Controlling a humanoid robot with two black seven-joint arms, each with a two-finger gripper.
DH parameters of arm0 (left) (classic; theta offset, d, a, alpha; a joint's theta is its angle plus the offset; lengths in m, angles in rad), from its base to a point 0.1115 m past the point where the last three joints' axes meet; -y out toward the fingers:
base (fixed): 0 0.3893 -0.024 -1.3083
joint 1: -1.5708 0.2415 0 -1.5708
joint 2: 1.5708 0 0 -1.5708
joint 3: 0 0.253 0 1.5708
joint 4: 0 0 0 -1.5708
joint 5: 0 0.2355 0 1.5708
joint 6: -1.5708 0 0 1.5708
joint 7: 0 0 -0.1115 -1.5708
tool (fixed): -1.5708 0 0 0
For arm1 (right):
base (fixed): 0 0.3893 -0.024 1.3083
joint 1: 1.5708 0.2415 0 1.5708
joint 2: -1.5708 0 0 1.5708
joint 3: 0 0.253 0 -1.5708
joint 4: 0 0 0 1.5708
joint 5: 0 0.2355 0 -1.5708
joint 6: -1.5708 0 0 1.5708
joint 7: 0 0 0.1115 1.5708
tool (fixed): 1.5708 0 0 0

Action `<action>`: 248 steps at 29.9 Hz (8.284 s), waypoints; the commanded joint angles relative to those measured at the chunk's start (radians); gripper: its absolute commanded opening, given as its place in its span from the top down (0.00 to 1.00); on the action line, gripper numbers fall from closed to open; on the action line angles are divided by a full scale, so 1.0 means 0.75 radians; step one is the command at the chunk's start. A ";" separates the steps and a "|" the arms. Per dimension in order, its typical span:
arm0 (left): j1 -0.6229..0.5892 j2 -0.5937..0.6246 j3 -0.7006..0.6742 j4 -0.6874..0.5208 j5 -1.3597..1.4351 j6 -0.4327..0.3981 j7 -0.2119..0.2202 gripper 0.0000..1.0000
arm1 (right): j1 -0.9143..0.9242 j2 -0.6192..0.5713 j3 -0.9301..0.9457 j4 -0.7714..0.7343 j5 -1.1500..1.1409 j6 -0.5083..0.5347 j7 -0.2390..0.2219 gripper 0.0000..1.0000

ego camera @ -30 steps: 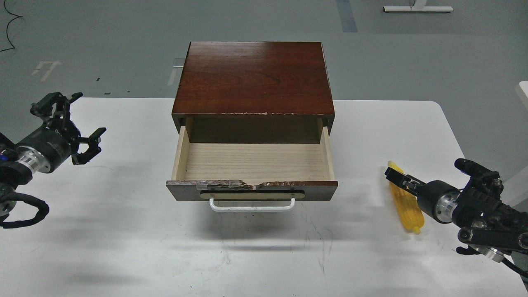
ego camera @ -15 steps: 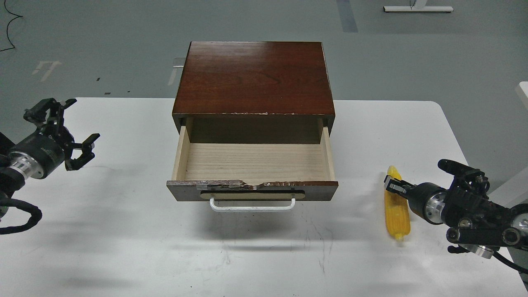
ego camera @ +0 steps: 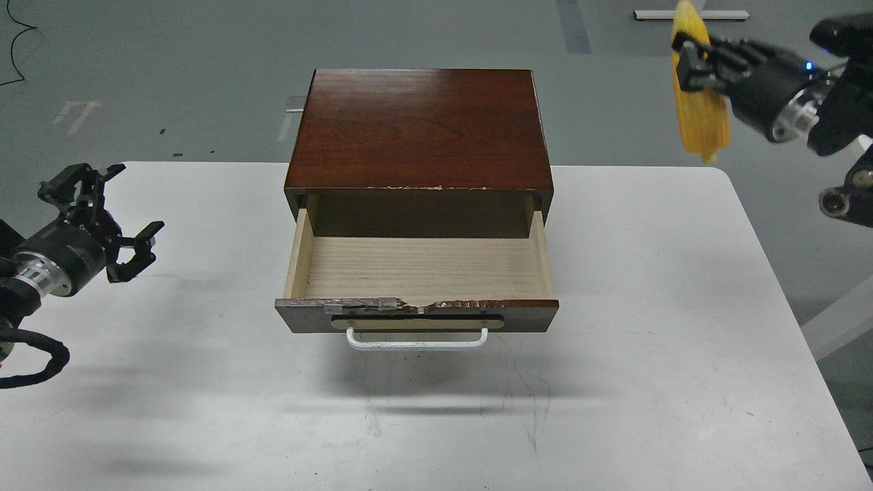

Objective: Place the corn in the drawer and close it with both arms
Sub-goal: 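Lift the corn with the right gripper and carry it over the drawer, then lower the corn into the drawer and open the right gripper, then withdraw the right gripper away from the drawer, then move the left gripper down in front of the drawer handle, then push the drawer front toward the cabinet with the left gripper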

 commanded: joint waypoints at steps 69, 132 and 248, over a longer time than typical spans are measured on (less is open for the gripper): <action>-0.100 0.154 -0.010 -0.042 0.539 0.097 -0.320 0.01 | -1.223 0.317 1.562 -0.454 1.358 0.331 0.223 0.00; 0.043 0.133 0.233 -1.006 1.759 -0.234 -0.326 1.00 | -1.291 0.397 1.531 -0.701 1.330 0.496 0.236 0.00; -0.221 -0.466 0.225 -0.392 1.749 -0.234 -0.326 1.00 | -1.301 0.392 1.492 -0.701 1.330 0.494 0.234 0.00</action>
